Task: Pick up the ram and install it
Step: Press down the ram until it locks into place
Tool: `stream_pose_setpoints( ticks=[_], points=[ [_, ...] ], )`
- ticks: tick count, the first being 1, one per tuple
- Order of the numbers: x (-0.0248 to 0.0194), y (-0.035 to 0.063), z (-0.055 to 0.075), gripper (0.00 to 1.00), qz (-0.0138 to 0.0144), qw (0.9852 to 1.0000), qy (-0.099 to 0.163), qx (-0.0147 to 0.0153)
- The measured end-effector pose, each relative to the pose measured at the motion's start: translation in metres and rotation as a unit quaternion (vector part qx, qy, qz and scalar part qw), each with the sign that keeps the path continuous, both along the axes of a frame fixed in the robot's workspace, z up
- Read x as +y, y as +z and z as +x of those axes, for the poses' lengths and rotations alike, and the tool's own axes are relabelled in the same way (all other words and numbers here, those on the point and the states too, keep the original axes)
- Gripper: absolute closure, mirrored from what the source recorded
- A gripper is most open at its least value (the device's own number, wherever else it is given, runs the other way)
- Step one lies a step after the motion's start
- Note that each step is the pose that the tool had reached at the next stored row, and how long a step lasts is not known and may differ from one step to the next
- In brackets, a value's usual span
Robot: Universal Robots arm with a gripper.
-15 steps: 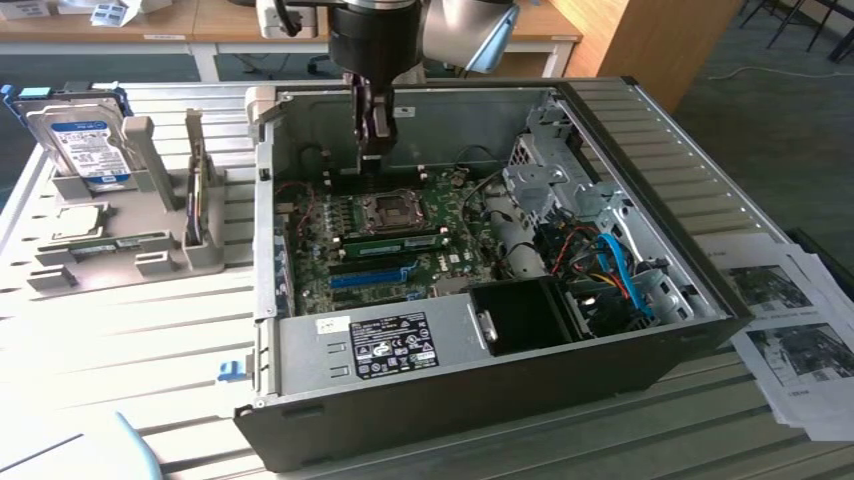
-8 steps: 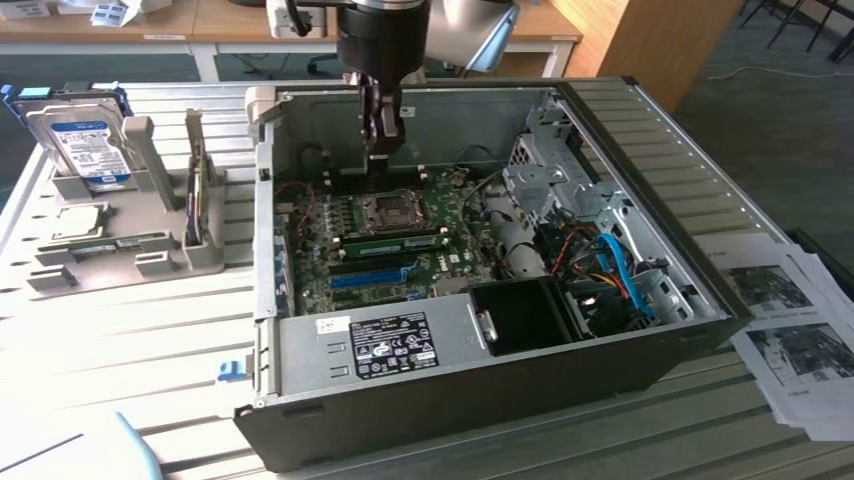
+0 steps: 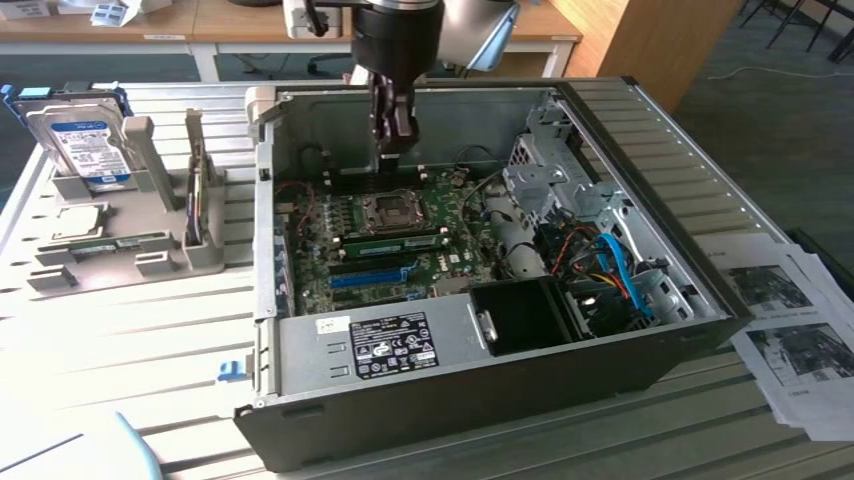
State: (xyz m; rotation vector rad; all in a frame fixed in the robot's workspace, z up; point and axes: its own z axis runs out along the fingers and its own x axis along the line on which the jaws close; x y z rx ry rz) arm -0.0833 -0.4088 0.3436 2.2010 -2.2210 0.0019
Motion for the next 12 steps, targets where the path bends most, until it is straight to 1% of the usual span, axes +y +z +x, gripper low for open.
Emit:
stream_pose_setpoints(
  ticks=[12],
  points=[
    [0.0000, 0.0000, 0.017, 0.91, 0.0000, 1.0000, 0.000, 0.0001]
  ],
)
